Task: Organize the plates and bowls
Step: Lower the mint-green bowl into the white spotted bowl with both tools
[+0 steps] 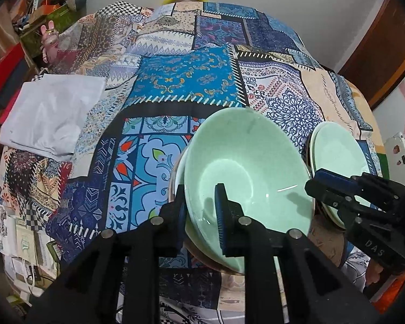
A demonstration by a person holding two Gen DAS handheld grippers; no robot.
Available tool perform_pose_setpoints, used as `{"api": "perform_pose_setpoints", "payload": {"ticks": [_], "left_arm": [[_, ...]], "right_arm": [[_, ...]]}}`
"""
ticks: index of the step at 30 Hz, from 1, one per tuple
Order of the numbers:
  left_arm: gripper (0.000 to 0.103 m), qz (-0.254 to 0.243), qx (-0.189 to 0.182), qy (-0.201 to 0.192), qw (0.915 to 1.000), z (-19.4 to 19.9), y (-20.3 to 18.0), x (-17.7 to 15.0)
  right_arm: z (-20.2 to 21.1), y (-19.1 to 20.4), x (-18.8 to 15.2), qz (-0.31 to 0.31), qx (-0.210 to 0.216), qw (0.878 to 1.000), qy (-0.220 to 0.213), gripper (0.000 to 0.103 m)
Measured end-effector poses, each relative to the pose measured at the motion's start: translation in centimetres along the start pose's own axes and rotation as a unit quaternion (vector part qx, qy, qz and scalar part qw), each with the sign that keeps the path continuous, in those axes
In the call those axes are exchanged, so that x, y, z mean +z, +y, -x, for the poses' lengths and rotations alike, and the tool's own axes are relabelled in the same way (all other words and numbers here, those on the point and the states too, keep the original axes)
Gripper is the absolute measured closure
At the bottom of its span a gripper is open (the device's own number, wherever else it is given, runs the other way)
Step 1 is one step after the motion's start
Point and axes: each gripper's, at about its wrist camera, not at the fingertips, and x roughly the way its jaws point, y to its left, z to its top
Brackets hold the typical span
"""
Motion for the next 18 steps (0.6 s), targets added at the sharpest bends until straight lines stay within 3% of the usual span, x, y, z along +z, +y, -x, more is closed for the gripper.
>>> {"api": "perform_pose_setpoints", "payload": {"ticks": [2, 5, 9, 18], "left_arm": [[0.059, -0.008, 0.009, -0.023, 0.9997, 1.0, -0.2, -0.1], [0.043, -0.027, 0.015, -0.051, 0.9982, 2.5, -0.5, -0.1], [0.042, -0.022, 0.029, -0.051, 0.9980, 2.6, 0.5, -0.4], [0.043, 0.016, -0.003, 0.007, 0.9998, -0.9, 2.8, -2.5]], "right_arm": [[0.1, -0.1, 0.0, 0.000, 0.003, 1.000, -0.001, 0.078], [0.3, -0.2, 0.0, -0.001, 0.002, 1.000, -0.004, 0.073], [0.5, -0.6, -0.1, -0.012, 0.004, 1.000, -0.011, 0.064], [-1.2, -0.7, -0.3, -0.023, 0.014, 1.000, 0.006, 0.063]]}}
